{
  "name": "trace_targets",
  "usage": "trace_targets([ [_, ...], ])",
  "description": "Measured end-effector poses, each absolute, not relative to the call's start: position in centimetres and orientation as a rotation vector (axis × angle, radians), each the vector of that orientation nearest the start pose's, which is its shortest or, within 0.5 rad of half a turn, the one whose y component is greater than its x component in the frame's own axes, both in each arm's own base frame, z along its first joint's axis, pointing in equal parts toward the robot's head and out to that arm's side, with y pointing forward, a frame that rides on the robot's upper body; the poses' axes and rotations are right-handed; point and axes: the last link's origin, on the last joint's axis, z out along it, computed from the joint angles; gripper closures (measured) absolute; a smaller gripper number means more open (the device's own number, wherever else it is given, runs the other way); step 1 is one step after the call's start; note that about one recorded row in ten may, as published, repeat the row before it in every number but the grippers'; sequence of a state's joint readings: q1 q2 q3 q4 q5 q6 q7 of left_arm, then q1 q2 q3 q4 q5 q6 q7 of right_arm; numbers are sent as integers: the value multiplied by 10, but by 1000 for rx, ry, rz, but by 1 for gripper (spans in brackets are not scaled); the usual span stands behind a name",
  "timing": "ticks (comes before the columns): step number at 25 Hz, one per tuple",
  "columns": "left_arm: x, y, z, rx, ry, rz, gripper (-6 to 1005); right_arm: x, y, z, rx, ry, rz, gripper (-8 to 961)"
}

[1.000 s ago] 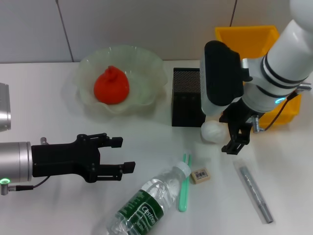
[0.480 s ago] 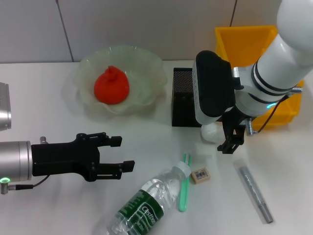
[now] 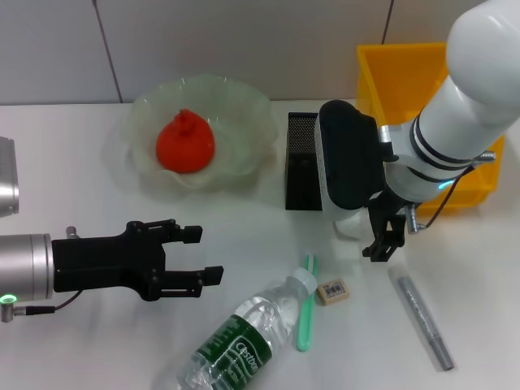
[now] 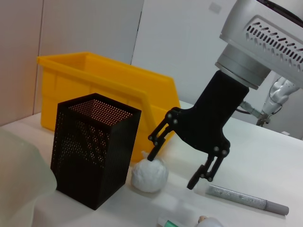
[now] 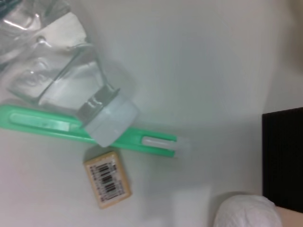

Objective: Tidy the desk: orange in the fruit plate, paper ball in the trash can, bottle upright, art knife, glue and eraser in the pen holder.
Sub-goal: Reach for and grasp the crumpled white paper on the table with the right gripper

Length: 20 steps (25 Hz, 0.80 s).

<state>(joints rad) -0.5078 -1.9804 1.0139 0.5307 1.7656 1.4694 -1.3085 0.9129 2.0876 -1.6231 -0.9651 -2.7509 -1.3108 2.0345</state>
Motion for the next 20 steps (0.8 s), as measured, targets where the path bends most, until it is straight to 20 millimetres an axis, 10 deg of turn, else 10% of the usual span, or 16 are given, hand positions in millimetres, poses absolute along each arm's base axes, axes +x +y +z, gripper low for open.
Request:
trace_targets([
  [20,-274,328,-10,-2796,-567,-607,185,128,395,-45,-2769,-125,-896,153],
])
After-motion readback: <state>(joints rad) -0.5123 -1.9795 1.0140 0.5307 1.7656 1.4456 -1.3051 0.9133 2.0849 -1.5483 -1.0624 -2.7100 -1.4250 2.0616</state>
